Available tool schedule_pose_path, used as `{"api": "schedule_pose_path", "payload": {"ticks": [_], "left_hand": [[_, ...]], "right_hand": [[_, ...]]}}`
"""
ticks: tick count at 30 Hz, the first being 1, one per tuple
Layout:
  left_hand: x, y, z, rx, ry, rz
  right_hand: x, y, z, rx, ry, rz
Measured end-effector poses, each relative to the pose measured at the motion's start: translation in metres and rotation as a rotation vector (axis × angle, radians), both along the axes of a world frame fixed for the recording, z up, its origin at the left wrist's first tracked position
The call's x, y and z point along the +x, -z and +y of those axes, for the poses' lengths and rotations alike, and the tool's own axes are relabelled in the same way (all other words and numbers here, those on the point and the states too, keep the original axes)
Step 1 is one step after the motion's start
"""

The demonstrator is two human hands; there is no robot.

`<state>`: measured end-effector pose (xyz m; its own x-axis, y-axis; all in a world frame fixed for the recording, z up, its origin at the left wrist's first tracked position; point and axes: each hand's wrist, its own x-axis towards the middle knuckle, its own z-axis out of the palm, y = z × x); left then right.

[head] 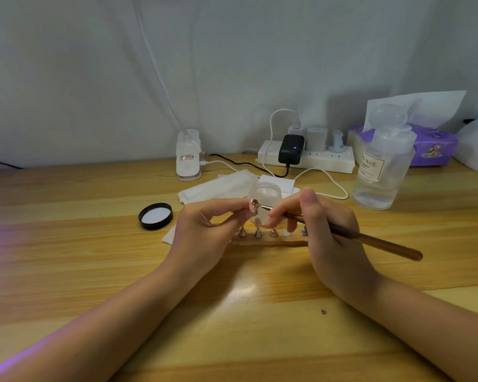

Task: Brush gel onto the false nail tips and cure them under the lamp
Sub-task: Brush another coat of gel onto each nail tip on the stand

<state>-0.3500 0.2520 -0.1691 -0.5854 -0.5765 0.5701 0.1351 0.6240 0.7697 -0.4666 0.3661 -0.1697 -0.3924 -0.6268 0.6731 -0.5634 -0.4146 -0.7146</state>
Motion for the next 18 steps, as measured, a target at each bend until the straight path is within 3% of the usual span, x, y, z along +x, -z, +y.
{"api": "schedule_pose_path", "payload": {"ticks": [18], "left_hand": [[-0.0006, 0.0001, 0.0002, -0.052, 0.003, -0.006]], "right_hand": [[-0.0009, 0.0008, 0.0010, -0.040, 0.014, 0.030]]}}
